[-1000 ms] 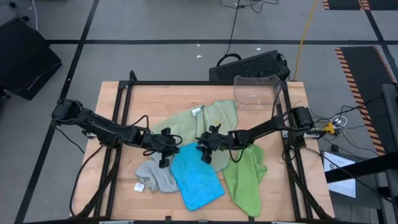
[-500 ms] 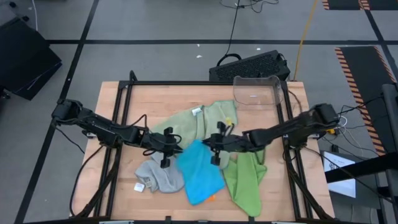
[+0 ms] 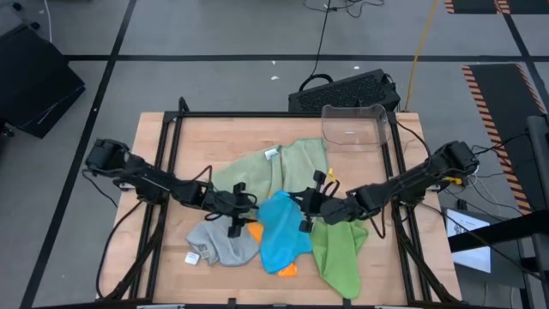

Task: Fold microfiber towels
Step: Fold the blue microfiber towel

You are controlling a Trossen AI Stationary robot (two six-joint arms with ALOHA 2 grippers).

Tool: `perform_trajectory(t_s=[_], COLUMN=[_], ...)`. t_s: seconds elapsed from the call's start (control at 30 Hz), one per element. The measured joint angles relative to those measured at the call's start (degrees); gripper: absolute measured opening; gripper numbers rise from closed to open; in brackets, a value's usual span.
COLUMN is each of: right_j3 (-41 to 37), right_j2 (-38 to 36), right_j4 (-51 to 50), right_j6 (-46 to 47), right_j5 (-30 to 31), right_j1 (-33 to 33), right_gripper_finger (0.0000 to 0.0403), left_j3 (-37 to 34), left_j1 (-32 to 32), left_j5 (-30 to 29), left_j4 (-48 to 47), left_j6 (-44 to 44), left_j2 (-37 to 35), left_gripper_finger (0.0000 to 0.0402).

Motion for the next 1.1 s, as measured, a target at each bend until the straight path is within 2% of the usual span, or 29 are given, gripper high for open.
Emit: perform_trajectory(t_s=[0.1,0.17,0.37,0.43,0.6,0.83,1.1], right_j3=[0.0,-0.5,-4.2,-5.2,-7.2,-8.5,-8.5], right_j2=[0.0,0.1,0.1,0.1,0.1,0.1,0.1], right_j4=[0.0,0.6,6.5,8.3,8.8,8.9,19.9], right_j6=[0.5,1.6,1.6,1.6,3.6,6.7,4.4], right_j5=[0.0,-0.1,-0.1,-0.2,-0.5,-1.8,0.1], right_j1=[0.2,0.2,0.2,0.2,0.3,2.0,4.0], right_gripper_finger=[0.0008,0.0008,0.0008,0.0012,0.0043,0.0131,0.0218], left_j3=[0.0,0.0,0.0,0.1,0.3,0.2,0.2], left_j1=[0.0,0.1,0.9,1.2,1.0,-3.2,-11.4], left_j5=[0.0,-0.1,-0.1,-1.3,-4.7,-4.8,-3.8], left_j4=[0.5,1.7,8.1,9.7,13.5,18.1,20.8], left_j6=[1.2,3.2,10.8,12.6,15.8,23.1,30.0], left_j2=[2.2,2.4,2.4,2.4,-2.0,-14.6,-20.5], left_gripper_finger=[0.0217,0.0191,0.0045,0.0014,0.0012,0.0008,0.0007])
